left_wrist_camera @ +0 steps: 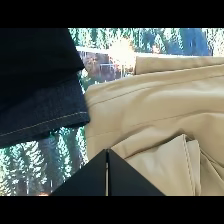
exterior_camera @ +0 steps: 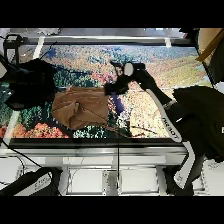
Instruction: Fold the clothes and pants, and hang the long-sleeved shirts on hangers.
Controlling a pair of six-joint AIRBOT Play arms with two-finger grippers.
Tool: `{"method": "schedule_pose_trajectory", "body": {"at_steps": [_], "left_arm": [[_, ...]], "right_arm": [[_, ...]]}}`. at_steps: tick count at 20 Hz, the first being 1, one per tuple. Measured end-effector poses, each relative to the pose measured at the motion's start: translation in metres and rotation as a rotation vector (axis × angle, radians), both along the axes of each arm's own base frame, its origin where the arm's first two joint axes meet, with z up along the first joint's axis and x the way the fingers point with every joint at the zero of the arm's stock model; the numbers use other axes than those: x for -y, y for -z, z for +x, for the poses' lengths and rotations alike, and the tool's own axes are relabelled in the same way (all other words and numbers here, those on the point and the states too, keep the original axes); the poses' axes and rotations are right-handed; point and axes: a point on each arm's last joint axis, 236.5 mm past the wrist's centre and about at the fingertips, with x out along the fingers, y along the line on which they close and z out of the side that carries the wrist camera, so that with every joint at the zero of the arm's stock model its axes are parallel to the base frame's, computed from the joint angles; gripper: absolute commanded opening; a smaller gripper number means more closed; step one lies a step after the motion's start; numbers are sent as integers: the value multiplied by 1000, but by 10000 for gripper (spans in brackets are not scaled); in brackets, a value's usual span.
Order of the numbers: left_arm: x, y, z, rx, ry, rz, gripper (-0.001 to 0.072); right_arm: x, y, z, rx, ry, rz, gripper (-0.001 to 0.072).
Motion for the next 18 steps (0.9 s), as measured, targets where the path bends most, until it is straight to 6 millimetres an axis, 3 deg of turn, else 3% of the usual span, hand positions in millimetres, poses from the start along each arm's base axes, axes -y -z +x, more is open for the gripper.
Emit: {"method": "schedule_pose_trajectory", "body": {"at_steps": [3, 5, 6, 10, 16, 17, 18], "left_arm": [[0, 1, -1, -8, 0, 0, 15], [0, 1, -2, -8, -1, 0, 15], [0, 1, -2, -9, -1, 0, 15], [0, 1, -2, -11, -1, -1, 15], [0, 5, -7, -34, -1, -2, 15], [0, 5, -7, -35, -1, -2, 15], [0, 5, -7, -37, -1, -2, 14]], "right_arm": [[10, 33, -3, -87, 83, 78, 618], [2, 47, -3, -136, 136, 189, 632], [-4, 52, -5, -169, 148, 244, 684], [-33, 63, -13, -280, 192, 420, 709], [-72, 68, -37, -325, 138, 486, 678], [-77, 67, -40, -320, 121, 492, 601], [-82, 66, -42, -313, 110, 499, 433]]}}
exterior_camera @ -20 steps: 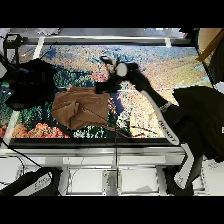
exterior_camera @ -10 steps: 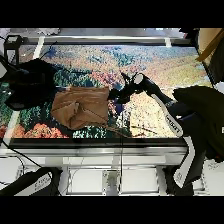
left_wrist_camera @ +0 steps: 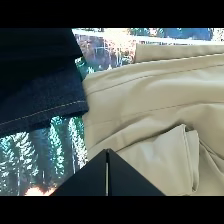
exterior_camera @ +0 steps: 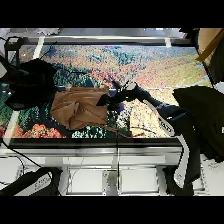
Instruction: Fold the clothes and pants, and hang the long-sleeved shirts on hangers.
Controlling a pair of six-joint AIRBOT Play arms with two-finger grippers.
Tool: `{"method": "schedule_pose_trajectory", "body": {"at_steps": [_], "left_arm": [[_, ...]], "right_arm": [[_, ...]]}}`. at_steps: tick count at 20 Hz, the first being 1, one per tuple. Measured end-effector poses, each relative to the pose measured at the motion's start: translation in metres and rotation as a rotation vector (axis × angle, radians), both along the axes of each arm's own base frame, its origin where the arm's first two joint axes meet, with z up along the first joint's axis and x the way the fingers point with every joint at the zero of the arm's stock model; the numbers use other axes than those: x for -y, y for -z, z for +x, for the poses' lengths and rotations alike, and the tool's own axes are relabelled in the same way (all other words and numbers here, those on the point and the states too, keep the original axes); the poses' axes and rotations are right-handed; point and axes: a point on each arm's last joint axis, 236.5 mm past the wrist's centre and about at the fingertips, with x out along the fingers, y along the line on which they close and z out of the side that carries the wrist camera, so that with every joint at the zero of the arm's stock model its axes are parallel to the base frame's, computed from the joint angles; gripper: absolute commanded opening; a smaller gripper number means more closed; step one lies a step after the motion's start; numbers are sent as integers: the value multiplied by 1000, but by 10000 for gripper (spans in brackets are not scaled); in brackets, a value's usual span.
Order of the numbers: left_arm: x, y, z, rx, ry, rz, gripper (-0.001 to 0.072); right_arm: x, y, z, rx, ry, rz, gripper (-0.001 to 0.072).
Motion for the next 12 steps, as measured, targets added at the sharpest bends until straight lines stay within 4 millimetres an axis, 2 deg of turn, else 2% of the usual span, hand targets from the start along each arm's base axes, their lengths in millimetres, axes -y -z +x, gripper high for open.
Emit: {"method": "schedule_pose_trajectory", "body": {"at_steps": [1, 2, 5, 8, 10, 12], "left_arm": [[0, 0, 0, -2, 0, 0, 15], [0, 1, -1, -6, 0, -1, 15], [0, 2, -3, -14, 0, -2, 15], [1, 2, -3, -16, 0, -4, 15], [1, 2, -3, -18, 1, -4, 15], [1, 3, -4, -18, 0, -3, 15]], "right_arm": [[-4, 0, -2, 8, -6, 5, 183], [-7, 0, -4, 11, -12, 11, 43], [-10, -8, 7, 48, 0, 25, 31], [7, -36, 39, 137, 27, 37, 31], [41, -62, 65, 209, 34, 12, 31], [89, -91, 90, 270, 64, -32, 31]]}}
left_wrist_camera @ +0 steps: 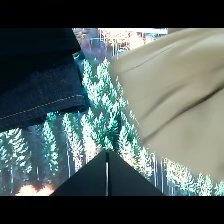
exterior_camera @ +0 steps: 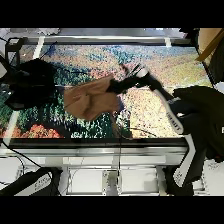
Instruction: Fold the clothes and pants, and hang the long-sleeved shirts on hangers.
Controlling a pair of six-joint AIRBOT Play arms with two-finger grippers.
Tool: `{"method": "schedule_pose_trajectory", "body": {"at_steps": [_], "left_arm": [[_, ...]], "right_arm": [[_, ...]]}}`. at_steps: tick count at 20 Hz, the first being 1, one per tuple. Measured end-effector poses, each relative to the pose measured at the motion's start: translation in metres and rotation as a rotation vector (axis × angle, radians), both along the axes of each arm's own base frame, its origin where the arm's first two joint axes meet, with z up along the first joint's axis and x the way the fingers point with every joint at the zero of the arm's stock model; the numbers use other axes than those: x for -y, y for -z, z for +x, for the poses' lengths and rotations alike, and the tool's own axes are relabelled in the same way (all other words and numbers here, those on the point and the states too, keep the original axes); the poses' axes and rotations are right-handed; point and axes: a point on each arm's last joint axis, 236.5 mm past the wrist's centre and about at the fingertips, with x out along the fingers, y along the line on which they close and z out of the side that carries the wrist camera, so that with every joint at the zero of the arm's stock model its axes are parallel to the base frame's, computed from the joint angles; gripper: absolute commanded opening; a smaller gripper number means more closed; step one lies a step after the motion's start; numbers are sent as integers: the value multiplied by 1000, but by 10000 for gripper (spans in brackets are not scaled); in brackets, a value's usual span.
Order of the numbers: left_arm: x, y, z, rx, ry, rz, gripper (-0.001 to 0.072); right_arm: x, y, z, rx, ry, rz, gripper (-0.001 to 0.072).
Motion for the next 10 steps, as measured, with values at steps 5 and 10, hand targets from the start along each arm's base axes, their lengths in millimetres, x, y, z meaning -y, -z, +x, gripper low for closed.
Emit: {"method": "schedule_pose_trajectory", "body": {"at_steps": [5, 10], "left_arm": [[0, 0, 0, 0, 0, 0, 15], [0, 0, 0, 0, -1, 1, 15]], "right_arm": [[169, -78, 31, 109, 176, -127, 31], [364, -146, -12, 146, 472, -274, 30]]}}
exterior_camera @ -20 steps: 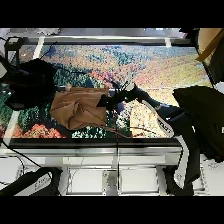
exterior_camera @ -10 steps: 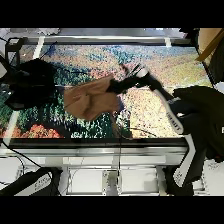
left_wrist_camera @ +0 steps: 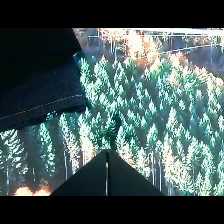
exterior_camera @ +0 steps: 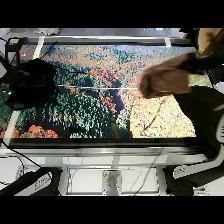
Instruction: Fold the clothes and pants, and hang the long-sleeved shirts on hangers.
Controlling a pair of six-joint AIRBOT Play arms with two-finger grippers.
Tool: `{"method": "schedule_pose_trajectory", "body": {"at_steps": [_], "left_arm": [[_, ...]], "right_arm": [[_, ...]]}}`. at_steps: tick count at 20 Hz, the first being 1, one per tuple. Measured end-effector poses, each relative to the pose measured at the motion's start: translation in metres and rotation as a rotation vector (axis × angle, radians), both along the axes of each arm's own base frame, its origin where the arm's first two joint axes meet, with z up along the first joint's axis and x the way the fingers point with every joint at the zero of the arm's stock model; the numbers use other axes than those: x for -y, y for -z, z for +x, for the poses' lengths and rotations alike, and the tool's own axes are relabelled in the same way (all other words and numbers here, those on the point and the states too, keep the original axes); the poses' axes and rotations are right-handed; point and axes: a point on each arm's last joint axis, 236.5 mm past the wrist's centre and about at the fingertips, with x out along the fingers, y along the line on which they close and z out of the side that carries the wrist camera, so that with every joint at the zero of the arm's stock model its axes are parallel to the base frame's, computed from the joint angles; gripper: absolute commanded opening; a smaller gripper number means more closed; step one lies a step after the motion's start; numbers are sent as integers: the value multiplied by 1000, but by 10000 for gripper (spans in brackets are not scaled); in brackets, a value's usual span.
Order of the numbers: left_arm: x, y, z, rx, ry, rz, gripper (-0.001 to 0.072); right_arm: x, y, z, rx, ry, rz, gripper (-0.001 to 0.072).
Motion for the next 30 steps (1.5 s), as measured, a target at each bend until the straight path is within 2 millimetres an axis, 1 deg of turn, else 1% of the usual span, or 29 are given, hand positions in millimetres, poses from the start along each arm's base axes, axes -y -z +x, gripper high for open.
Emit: {"method": "schedule_pose_trajectory", "body": {"at_steps": [2, 4, 6, 7, 9, 10, 12, 13, 15, 16, 18, 19, 20, 21, 22, 23, 24, 26, 27, 28, 29, 30], "left_arm": [[0, 0, 0, 0, -1, -1, 15], [0, 0, 0, 0, -3, -2, 15], [0, 0, 0, 0, -3, -2, 15], [0, 0, 0, 0, -3, -2, 14], [0, 0, 0, 0, -3, -2, 15], [0, 0, 0, -1, -3, -2, 15], [0, 0, 0, 0, -3, -2, 15], [0, 0, 0, 0, -3, -2, 14], [0, 0, 0, 0, -12, -7, 14], [0, 0, 0, 1, -17, -11, 14], [0, 0, 0, 0, -25, -17, 14], [0, 0, 0, 1, -27, -18, 14], [0, 0, 0, 1, -31, -20, 14], [0, 0, 0, 1, -31, -21, 14], [0, 0, 0, 1, -31, -21, 14], [0, 0, 0, 1, -32, -21, 14], [0, 0, 0, 1, -32, -21, 14], [0, 0, 0, 0, -34, -22, 16], [0, 1, -1, -3, -35, -22, 15], [0, 2, -2, -11, -35, -23, 15], [0, 3, -4, -18, -35, -23, 15], [0, 4, -5, -26, -35, -23, 15]], "right_arm": [[67, -23, -37, 6, 136, -37, 30], [121, -42, -80, 6, 267, -65, 31], [163, -56, -124, 1, 383, -88, 31], [180, -58, -146, -17, 434, -102, 31], [208, -52, -185, -79, 528, -128, 30], [220, -45, -205, -124, 577, -138, 31], [238, -24, -240, -220, 657, -138, 31], [243, -10, -253, -268, 685, -121, 31], [244, 25, -274, -362, 720, -74, 33], [242, 44, -282, -408, 731, -49, 113], [234, 84, -302, -517, 746, -4, 530], [228, 100, -314, -579, 748, 12, 595], [224, 113, -327, -640, 757, 18, 595], [222, 120, -336, -683, 779, 20, 594], [220, 122, -341, -708, 803, 25, 589], [221, 119, -341, -710, 833, 29, 588], [221, 111, -335, -683, 858, 40, 588], [218, 79, -301, -536, 871, 84, 577], [213, 56, -277, -435, 854, 105, 479], [203, 31, -251, -326, 816, 122, 324], [187, 2, -225, -210, 751, 132, 92], [167, -24, -203, -113, 677, 136, 34]]}}
